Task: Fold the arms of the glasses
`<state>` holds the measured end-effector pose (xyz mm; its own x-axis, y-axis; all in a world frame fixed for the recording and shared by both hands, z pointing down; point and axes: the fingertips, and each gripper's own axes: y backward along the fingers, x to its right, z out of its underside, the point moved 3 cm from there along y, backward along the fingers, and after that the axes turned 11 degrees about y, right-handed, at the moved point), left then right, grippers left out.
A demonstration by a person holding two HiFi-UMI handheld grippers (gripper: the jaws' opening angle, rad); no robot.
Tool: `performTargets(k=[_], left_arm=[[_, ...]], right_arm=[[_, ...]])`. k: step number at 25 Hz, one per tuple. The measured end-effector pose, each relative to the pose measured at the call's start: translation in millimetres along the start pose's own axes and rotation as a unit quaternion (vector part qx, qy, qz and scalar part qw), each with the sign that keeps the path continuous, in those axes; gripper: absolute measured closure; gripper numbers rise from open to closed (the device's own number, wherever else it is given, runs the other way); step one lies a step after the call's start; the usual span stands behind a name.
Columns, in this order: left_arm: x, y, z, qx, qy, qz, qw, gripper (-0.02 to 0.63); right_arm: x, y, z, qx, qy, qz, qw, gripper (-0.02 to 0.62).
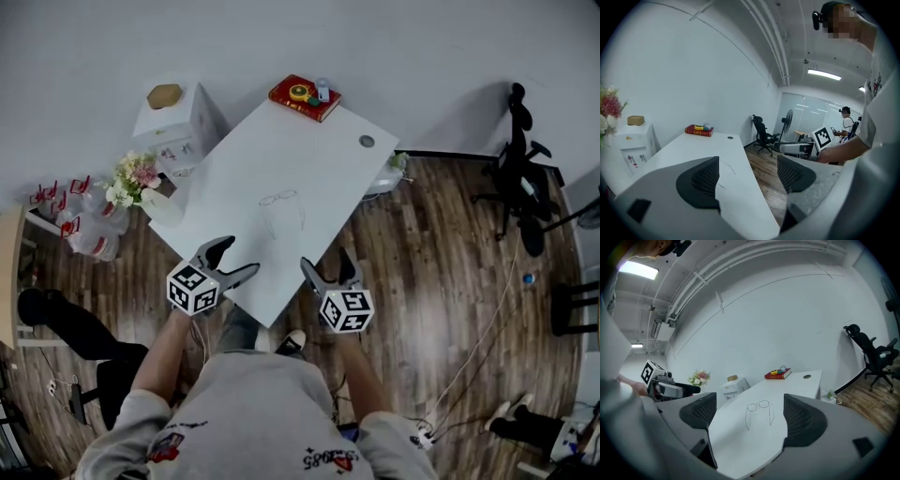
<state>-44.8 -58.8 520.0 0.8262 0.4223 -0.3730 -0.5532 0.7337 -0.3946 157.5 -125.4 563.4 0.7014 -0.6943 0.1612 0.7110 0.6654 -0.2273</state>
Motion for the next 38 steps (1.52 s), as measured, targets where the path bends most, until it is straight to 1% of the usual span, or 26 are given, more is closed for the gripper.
performTargets(k=[4,8,18,20,21,24,25,27,29,31,34,35,36,38], left_arm=[[-20.4,-19.8,-8.5,0.005,0.014,0.026,0.9995,0.223],[-54.3,-42.1,-21.5,0.002,0.030,0.052,0.9982,0.224],[-158.7,-101.6,-43.7,-0.041,0.064,0.111,0.9909,0.224],[-177.4,-115.6,-45.4,-0.051,0.078,0.127,0.9874,0.224],[-186.7,-123.6,-45.0,-0.057,0.093,0.137,0.9846,0.224],[-217.6,-148.1,-42.7,-0.067,0.153,0.158,0.9731,0.224],[-226.8,-155.9,-39.8,-0.075,0.168,0.163,0.9693,0.224],[-239.9,-170.4,-30.6,-0.099,0.184,0.175,0.9620,0.224],[-247.5,-183.6,-20.4,-0.125,0.206,0.193,0.9512,0.224],[-254.5,-196.2,-10.6,-0.147,0.242,0.211,0.9355,0.224],[-262.8,-212.2,-3.7,-0.177,0.301,0.243,0.9050,0.227],[-264.9,-217.4,-2.8,-0.185,0.317,0.250,0.8961,0.229],[-267.9,-223.5,-1.6,-0.189,0.334,0.250,0.8890,0.233],[-275.6,-238.5,0.0,-0.191,0.367,0.246,0.8765,0.281]], right_arm=[[4.3,-5.8,-8.5,-0.003,0.010,0.017,1.000,0.158],[9.7,-23.7,-18.8,-0.008,0.017,0.040,0.999,0.160],[10.9,-97.6,-25.0,-0.047,0.014,0.083,0.995,0.160],[8.7,-109.8,-24.9,-0.052,0.010,0.091,0.994,0.160],[7.7,-114.5,-23.9,-0.055,0.008,0.095,0.994,0.160],[7.7,-126.6,-17.7,-0.068,0.001,0.111,0.991,0.160],[8.2,-130.0,-15.0,-0.074,-0.001,0.117,0.990,0.160],[8.9,-135.0,-9.5,-0.085,-0.006,0.129,0.988,0.160],[8.3,-138.5,-4.5,-0.096,-0.009,0.139,0.986,0.161],[6.2,-142.0,-1.4,-0.103,-0.011,0.144,0.984,0.163],[2.7,-147.1,2.1,-0.095,-0.024,0.157,0.983,0.163],[2.6,-147.8,3.5,-0.094,-0.030,0.160,0.982,0.164],[4.0,-148.0,4.3,-0.096,-0.034,0.160,0.982,0.164],[10.0,-149.3,3.9,-0.101,-0.037,0.155,0.982,0.164]])
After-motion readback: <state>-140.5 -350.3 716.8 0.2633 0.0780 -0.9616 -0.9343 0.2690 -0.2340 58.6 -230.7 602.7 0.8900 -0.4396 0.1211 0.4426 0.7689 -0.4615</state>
